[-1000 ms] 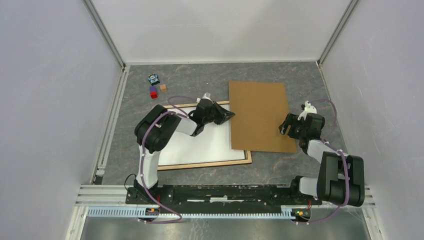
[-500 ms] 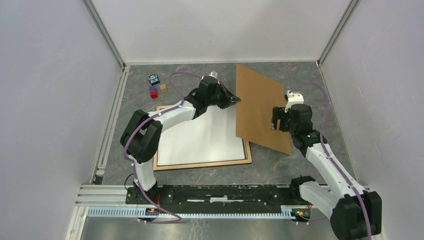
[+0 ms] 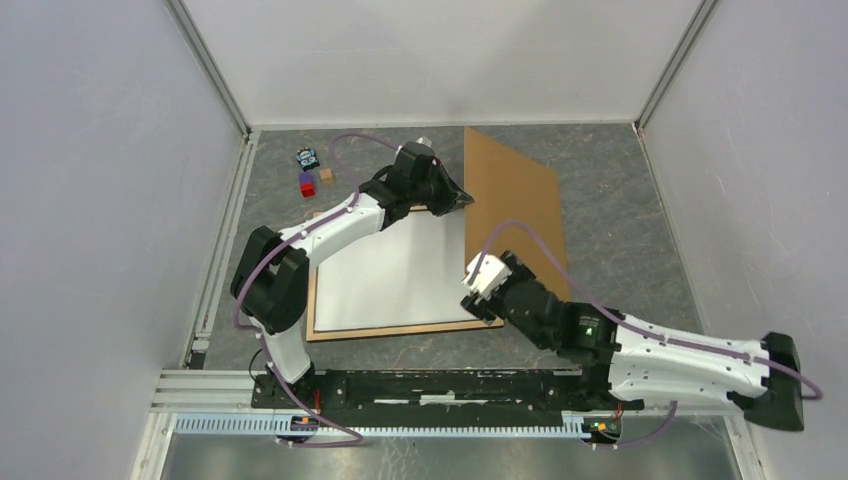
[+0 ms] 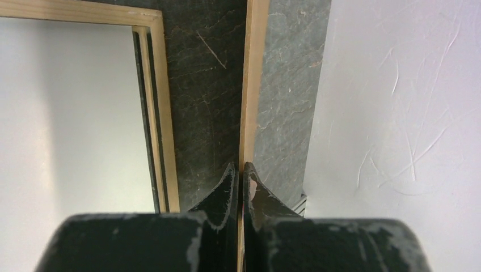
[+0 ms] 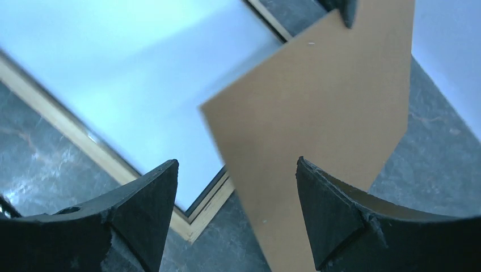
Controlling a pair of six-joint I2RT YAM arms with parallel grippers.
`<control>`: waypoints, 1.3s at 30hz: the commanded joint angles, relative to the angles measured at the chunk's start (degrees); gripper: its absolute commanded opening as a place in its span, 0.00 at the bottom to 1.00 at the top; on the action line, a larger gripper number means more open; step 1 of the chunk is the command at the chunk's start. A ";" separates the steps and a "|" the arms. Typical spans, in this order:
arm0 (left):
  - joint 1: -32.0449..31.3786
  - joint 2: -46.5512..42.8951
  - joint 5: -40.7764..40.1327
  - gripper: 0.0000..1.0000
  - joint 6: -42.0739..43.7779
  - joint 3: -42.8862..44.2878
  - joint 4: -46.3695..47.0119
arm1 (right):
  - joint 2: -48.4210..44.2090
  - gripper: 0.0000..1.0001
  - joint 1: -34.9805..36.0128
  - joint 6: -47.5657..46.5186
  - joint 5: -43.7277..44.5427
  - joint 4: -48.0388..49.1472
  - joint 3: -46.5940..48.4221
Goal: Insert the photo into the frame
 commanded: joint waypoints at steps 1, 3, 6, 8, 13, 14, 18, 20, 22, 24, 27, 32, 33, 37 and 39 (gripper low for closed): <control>0.01 -4.19 -0.78 0.02 2.14 2.55 -2.84 | 4.34 0.81 10.43 -2.82 19.42 2.55 -1.09; -0.01 -4.39 -0.89 0.02 2.50 2.78 -3.52 | 7.39 0.81 13.40 -2.88 24.96 2.39 -1.15; 0.00 -4.73 -1.17 0.02 3.42 3.53 -5.01 | 12.94 0.82 14.62 1.31 38.04 -1.18 -0.06; 0.05 -5.08 -1.41 0.02 3.65 3.61 -5.55 | 16.15 0.82 14.62 3.86 43.78 -4.67 0.81; 0.06 -5.01 -0.82 0.02 3.51 4.28 -6.11 | 19.63 0.82 14.57 4.23 50.70 -3.18 -1.73; 0.05 -5.02 -0.64 0.02 3.41 4.40 -6.19 | 19.54 0.81 14.62 3.53 51.45 -1.13 -2.73; 0.06 -4.89 -0.13 0.02 3.22 4.90 -6.79 | 18.48 0.79 13.57 -2.27 51.40 9.35 -6.80; 0.06 -4.98 0.21 0.02 3.14 5.22 -7.02 | 17.88 0.77 11.88 -6.80 47.98 16.78 -9.44; 0.01 -5.09 0.25 0.02 3.33 5.54 -7.49 | 18.21 0.75 10.57 -7.88 48.13 19.59 -10.53; 0.05 -5.13 -0.29 0.02 3.85 5.98 -8.48 | 18.78 0.72 9.82 -8.71 48.48 20.90 -10.53; 0.10 -5.27 0.07 0.02 4.10 6.38 -8.90 | 18.74 0.61 9.65 -13.18 48.64 26.26 -11.64; 1.06 -6.18 7.11 0.15 3.84 4.26 -3.00 | 16.25 0.29 9.61 -14.79 50.43 28.33 -11.46; 1.24 -6.82 7.84 0.27 4.46 3.68 -2.10 | 14.77 0.24 9.32 -15.08 50.58 28.66 -11.44; 1.88 -11.11 6.48 0.61 9.00 4.06 -3.95 | 9.40 0.04 6.01 -15.72 50.35 28.74 -11.35; 2.53 -14.05 5.26 0.74 11.65 5.45 -6.72 | 6.25 0.00 3.85 -16.09 50.09 28.48 -10.83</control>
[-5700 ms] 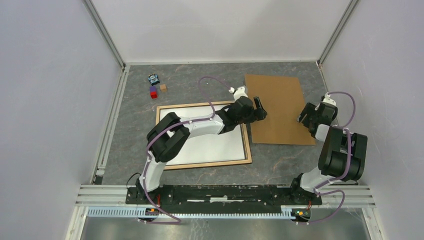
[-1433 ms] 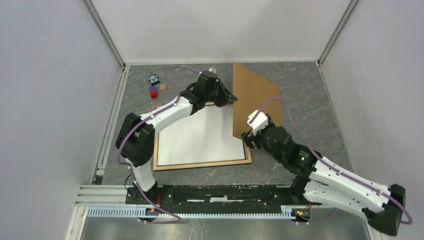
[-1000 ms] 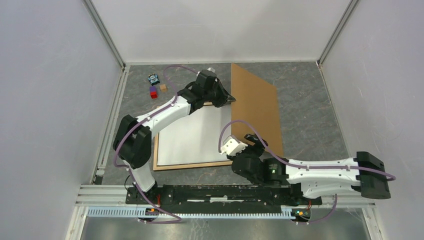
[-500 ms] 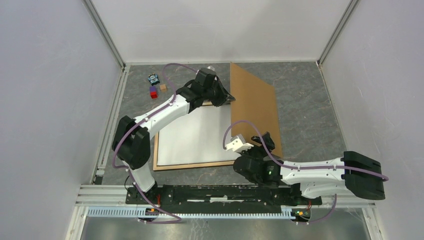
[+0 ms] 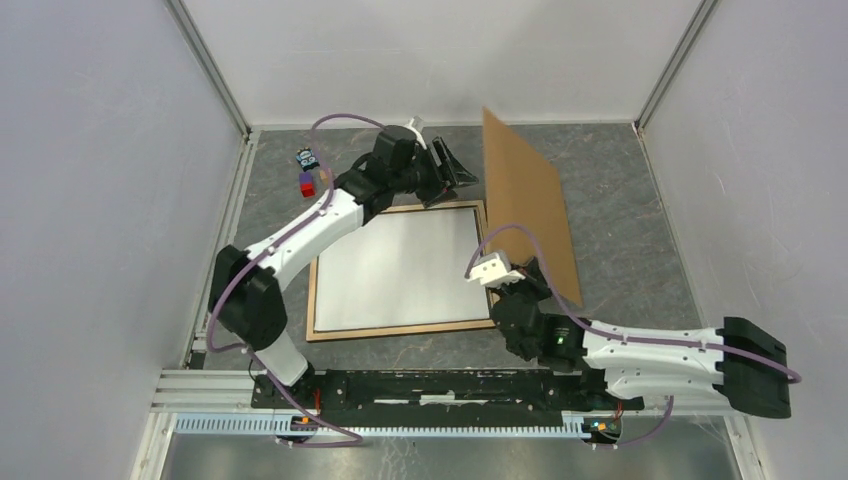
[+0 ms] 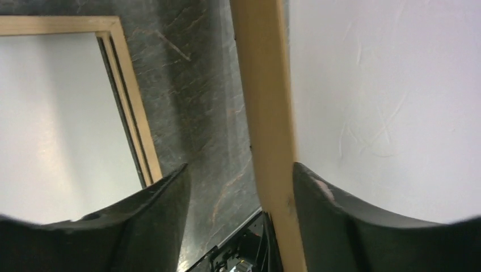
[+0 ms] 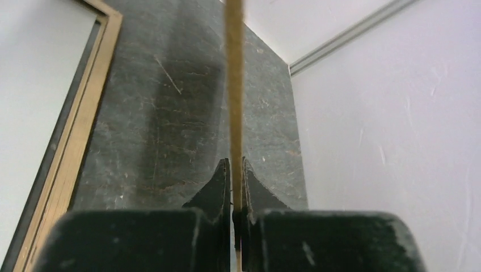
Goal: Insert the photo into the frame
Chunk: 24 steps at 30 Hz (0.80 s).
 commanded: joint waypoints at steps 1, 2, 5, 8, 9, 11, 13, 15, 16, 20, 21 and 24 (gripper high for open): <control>1.51 -9.54 0.37 0.79 8.58 3.04 -2.23 | -7.35 0.00 -4.57 -1.35 3.08 4.19 1.31; 1.78 -11.27 -0.35 0.84 10.20 3.86 -3.84 | -9.32 0.00 -5.60 -1.51 2.02 3.97 1.80; 1.96 -17.21 -4.29 0.98 15.47 6.43 -9.35 | -14.05 0.00 -8.36 -2.10 -1.54 3.19 3.94; 1.87 -23.99 -8.64 1.00 20.56 6.72 -12.19 | -17.12 0.00 -10.24 -1.76 -5.71 0.16 8.60; 1.87 -26.73 -10.32 1.00 22.18 6.25 -12.62 | -17.83 0.00 -10.58 -1.62 -7.10 -0.50 10.33; 1.87 -31.39 -14.13 1.00 24.53 4.66 -12.83 | -18.07 0.00 -10.72 -1.34 -10.20 -2.44 15.08; 1.87 -35.08 -17.62 1.00 26.47 2.59 -12.83 | -16.50 0.00 -10.84 -0.67 -11.44 -5.37 20.53; 1.86 -38.08 -20.74 1.00 28.52 0.67 -12.67 | -14.25 0.00 -10.91 0.13 -12.26 -8.79 26.21; 1.87 -39.05 -22.00 1.00 29.52 -0.27 -12.60 | -13.24 0.00 -10.96 0.51 -12.75 -9.84 28.59; 1.86 -42.89 -26.45 1.00 33.08 -5.33 -10.82 | -8.11 0.00 -10.96 5.33 -16.78 -17.49 40.86; 1.87 -44.01 -27.54 1.00 34.09 -6.72 -9.96 | -6.77 0.00 -11.01 7.64 -17.95 -19.65 43.95; 1.91 -46.84 -30.14 1.00 36.10 -9.78 -7.96 | -2.50 0.00 -11.01 13.59 -22.08 -25.43 52.78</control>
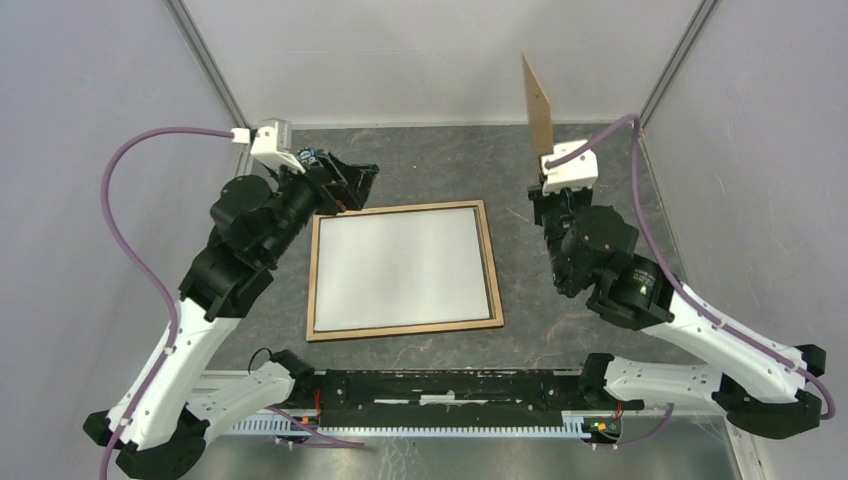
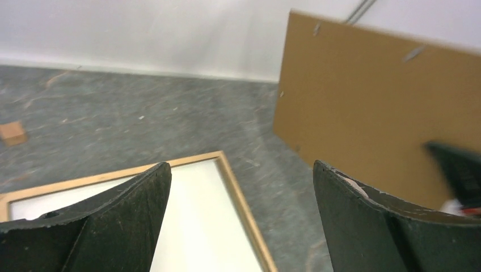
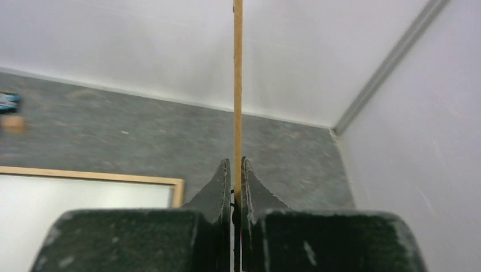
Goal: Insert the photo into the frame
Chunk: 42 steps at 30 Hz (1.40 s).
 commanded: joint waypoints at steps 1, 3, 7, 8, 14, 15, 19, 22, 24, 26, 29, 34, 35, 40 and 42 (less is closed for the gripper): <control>0.18 -2.36 -6.49 1.00 7.56 -4.41 2.35 | 4.88 0.00 -0.19 10.33 -10.08 -7.95 13.08; 0.15 -4.28 -6.75 1.00 8.25 -5.90 3.07 | 7.78 0.00 -0.22 14.03 -13.71 -10.96 18.28; 0.14 -8.25 -9.29 1.00 8.94 -9.10 4.39 | 12.28 0.00 -2.44 22.68 -22.42 -13.82 23.59; 0.14 -9.37 -10.06 1.00 8.94 -10.18 5.13 | 12.92 0.00 -3.92 24.53 -25.22 -13.85 23.89; 0.14 -12.75 -12.01 1.00 9.19 -12.33 6.95 | 15.02 0.00 -21.87 41.65 -59.32 -8.87 19.66; 0.10 -12.87 -12.31 1.00 9.35 -12.33 6.94 | 15.26 0.00 -24.63 45.26 -65.99 -6.93 17.89; 0.22 -12.64 -12.12 1.00 9.54 -12.67 6.82 | 15.12 0.00 -35.46 60.35 -86.77 10.34 3.89; 0.40 -11.78 -11.69 1.00 9.60 -12.60 6.69 | 15.66 0.00 -39.11 67.72 -92.23 19.83 -4.36; 0.90 -11.31 -11.20 1.00 9.43 -12.42 6.50 | 16.61 0.00 -39.86 72.61 -94.78 25.24 -8.65; 1.45 -11.06 -10.29 1.00 8.87 -12.58 6.46 | 17.95 0.00 -39.91 76.42 -96.37 29.92 -12.26; 2.78 -10.36 -8.23 1.00 7.98 -12.59 6.46 | 20.32 0.00 -40.13 81.08 -98.43 35.86 -17.08; 3.70 -9.12 -6.84 1.00 7.37 -12.59 6.48 | 23.14 0.00 -41.39 84.64 -100.77 40.53 -21.50; 3.77 -8.93 -6.76 1.00 7.32 -12.57 6.45 | 23.80 0.00 -41.73 85.50 -101.86 41.60 -22.20; 4.31 -8.26 -5.42 1.00 6.66 -12.59 6.52 | 26.72 0.00 -43.18 85.49 -104.10 42.53 -24.86; 4.55 -8.05 -4.72 1.00 6.39 -12.59 6.48 | 28.16 0.00 -43.61 85.79 -104.72 43.54 -25.67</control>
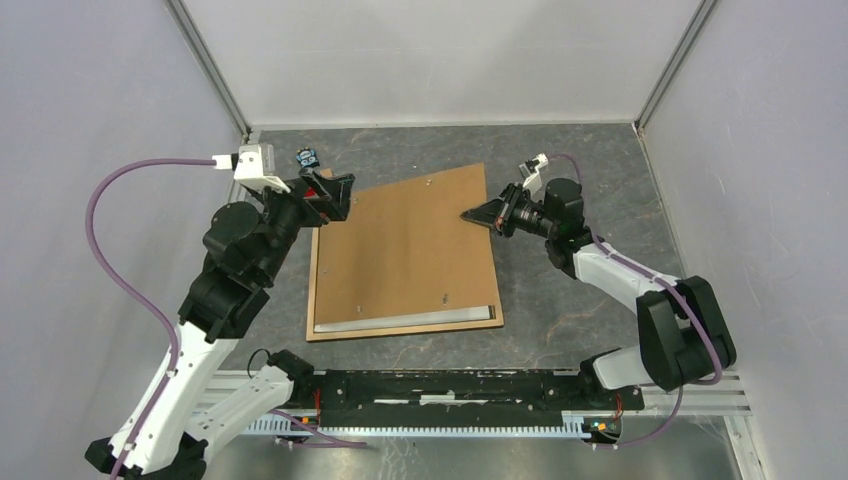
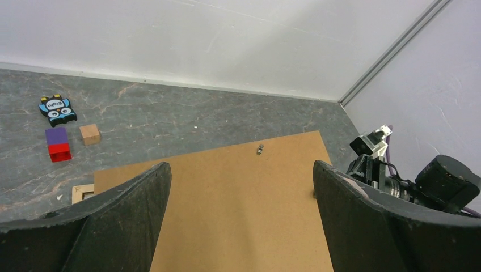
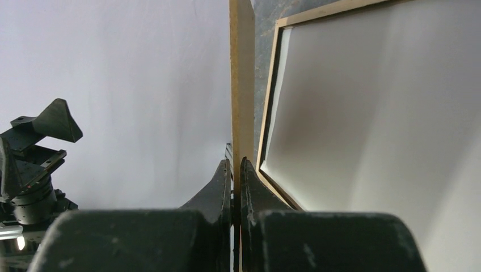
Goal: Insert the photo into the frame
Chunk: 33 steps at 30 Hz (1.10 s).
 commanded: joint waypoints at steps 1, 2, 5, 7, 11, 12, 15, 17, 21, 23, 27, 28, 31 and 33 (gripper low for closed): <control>0.86 0.54 2.27 1.00 -0.23 -0.11 1.63 | 2.16 0.00 -0.89 3.81 -4.54 10.07 -0.97; 1.10 0.72 2.42 1.00 -0.32 -0.11 1.62 | 2.93 0.00 -0.96 3.83 -4.84 10.43 -1.08; 1.34 0.90 2.60 1.00 -0.50 -0.11 1.62 | 5.43 0.00 -1.12 3.63 -5.21 11.26 -1.26; 1.36 1.10 2.70 1.00 -0.50 -0.11 1.69 | 7.13 0.00 -1.09 3.67 -5.97 12.08 -1.26; 1.41 1.20 3.16 1.00 -0.66 -0.18 1.63 | 9.88 0.00 -1.14 3.82 -6.96 13.65 -1.65; 1.42 1.16 3.18 1.00 -0.74 -0.13 1.62 | 10.38 0.00 -1.07 3.68 -7.08 13.70 -1.62; 1.63 1.34 3.62 1.00 -0.93 -0.11 1.62 | 12.18 0.00 -1.08 3.41 -7.80 14.42 -1.43; 1.72 1.41 3.83 1.00 -1.03 -0.11 1.65 | 13.53 0.00 -1.12 3.34 -7.88 14.75 -1.35; 1.81 1.50 4.01 1.00 -1.11 -0.20 1.66 | 16.41 0.00 -1.09 4.25 -8.96 17.02 -1.26; 1.90 1.46 4.13 1.00 -1.28 -0.20 1.69 | 17.45 0.00 -1.08 4.21 -9.18 17.50 -0.94; 2.10 1.51 4.54 1.00 -1.46 -0.20 1.63 | 20.36 0.00 -1.12 3.51 -10.42 18.76 0.60; 2.16 1.52 4.62 1.00 -1.47 -0.20 1.67 | 21.19 0.00 -1.12 3.27 -10.81 19.21 1.07; 2.23 1.44 4.81 1.00 -1.64 -0.20 1.70 | 24.06 0.05 -1.09 0.94 -12.71 18.06 3.66; 2.32 1.36 5.11 1.00 -1.79 -0.21 1.72 | 25.15 0.11 -1.12 -1.73 -13.29 15.41 5.00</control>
